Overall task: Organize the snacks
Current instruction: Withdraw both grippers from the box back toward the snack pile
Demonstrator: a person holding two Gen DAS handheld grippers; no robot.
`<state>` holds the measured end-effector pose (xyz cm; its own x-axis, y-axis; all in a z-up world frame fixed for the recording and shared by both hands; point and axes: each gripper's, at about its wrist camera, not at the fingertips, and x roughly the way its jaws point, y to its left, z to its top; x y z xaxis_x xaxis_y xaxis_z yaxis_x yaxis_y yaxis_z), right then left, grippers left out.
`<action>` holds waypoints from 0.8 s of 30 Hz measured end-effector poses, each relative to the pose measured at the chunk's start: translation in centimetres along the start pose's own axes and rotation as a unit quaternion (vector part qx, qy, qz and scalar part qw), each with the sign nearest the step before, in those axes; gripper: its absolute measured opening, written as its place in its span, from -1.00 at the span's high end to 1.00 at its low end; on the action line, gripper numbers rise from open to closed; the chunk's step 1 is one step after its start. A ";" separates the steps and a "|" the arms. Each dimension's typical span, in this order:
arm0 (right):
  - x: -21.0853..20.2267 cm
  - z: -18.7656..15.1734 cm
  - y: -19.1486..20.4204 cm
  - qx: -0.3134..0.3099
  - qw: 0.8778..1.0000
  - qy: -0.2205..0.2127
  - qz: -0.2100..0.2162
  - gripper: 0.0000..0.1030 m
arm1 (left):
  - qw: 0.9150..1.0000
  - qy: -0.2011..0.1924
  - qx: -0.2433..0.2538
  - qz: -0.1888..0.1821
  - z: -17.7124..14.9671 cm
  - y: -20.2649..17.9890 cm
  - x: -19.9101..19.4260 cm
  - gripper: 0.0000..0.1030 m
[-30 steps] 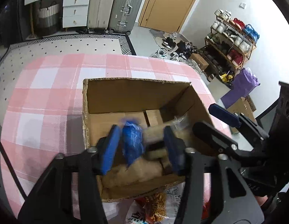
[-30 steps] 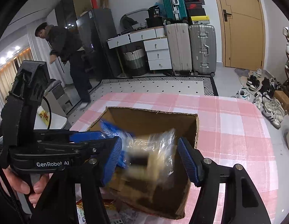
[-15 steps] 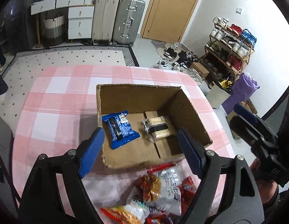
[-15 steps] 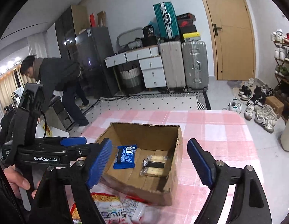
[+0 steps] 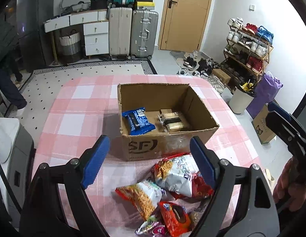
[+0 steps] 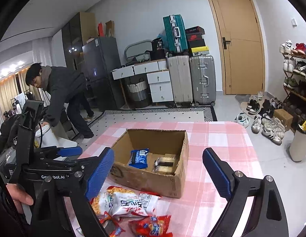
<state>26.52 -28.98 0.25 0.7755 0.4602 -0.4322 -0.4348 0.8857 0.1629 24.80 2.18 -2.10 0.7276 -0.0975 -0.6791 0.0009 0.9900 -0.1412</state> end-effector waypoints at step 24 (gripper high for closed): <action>-10.2 -5.9 3.6 -0.009 1.000 -0.014 -0.016 -0.95 | 0.998 -0.050 -0.025 -0.023 -5.8 1.8 -10.1 -0.97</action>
<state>14.32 -30.84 0.06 0.8013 0.4335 -0.4124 -0.4177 0.8988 0.1331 13.49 4.33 0.30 0.7926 -0.1292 -0.5958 0.0031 0.9781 -0.2080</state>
